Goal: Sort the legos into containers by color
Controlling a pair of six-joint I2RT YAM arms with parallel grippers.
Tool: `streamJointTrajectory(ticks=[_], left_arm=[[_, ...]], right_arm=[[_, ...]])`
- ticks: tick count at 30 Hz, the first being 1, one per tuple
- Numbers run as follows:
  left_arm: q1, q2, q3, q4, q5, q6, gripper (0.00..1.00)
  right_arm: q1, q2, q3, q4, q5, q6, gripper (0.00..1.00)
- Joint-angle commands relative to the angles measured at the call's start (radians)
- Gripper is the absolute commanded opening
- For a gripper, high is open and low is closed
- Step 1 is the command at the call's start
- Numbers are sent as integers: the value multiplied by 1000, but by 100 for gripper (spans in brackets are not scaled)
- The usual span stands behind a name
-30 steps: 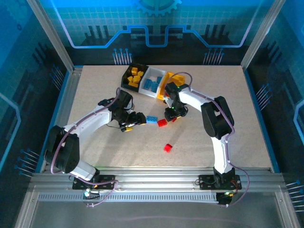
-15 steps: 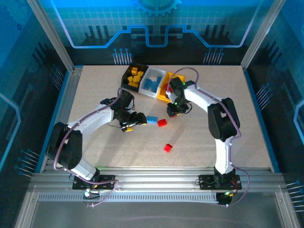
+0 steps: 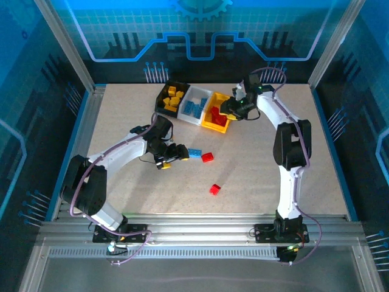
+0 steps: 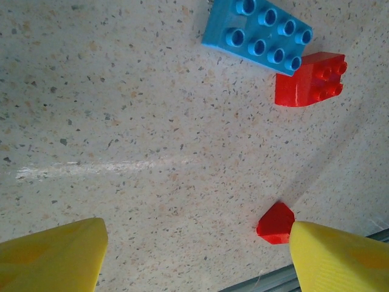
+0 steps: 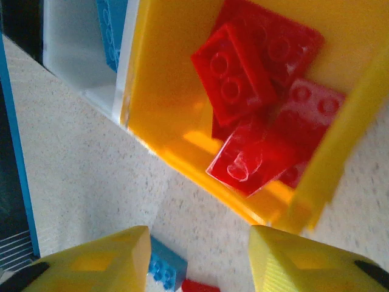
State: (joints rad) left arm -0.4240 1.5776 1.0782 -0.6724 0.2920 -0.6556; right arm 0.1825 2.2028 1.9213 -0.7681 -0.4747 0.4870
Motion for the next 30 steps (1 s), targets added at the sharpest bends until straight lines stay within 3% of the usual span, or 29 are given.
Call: streamJointTrajectory(ticks=[1,8,14,18,25,30], left_arm=[[-7,-23,16,-24,-6,-12,79],[-8,-16,21,-16,-6,-15,79],[-18,8,47,-3,-6,-12,80],[-24,25,56,8,0,-13,80],[-78,57,100,-19,-29,28,80],[-104,62,71,5,-43,4,80]], right_arm=[[4,68,89,-12,-60,77,52],[12,-7,56,-60,-34,28,55],[74,-204,-171,-161,81,-155,60],[149,-363,-396,-156,163,-221,62],[299,-576,-737,-16,229,-206,63],[465,-608,-855,-14,341,-218,63]])
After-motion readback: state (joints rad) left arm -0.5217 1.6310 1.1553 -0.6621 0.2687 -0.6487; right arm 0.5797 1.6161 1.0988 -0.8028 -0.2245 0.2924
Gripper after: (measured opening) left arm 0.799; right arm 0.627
